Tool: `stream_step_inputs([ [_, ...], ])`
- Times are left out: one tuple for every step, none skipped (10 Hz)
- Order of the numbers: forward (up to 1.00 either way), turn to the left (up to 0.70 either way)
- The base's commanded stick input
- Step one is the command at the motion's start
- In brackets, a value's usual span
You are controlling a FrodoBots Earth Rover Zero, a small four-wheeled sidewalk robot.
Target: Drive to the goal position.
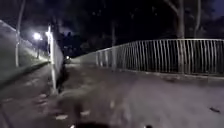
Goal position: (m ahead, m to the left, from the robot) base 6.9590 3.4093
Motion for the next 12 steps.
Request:
stream_step_inputs([
  [0.7,0.0],
  [0.7,0.0],
  [0.7,0.0],
  [0.7,0.0],
  [0.7,0.0],
  [0.7,0.08],
  [0.7,0.35],
  [0.7,0.31],
  [0.7,0.04],
  [0.7,0.0],
  [0.7,0.27],
  [0.7,0.33],
])
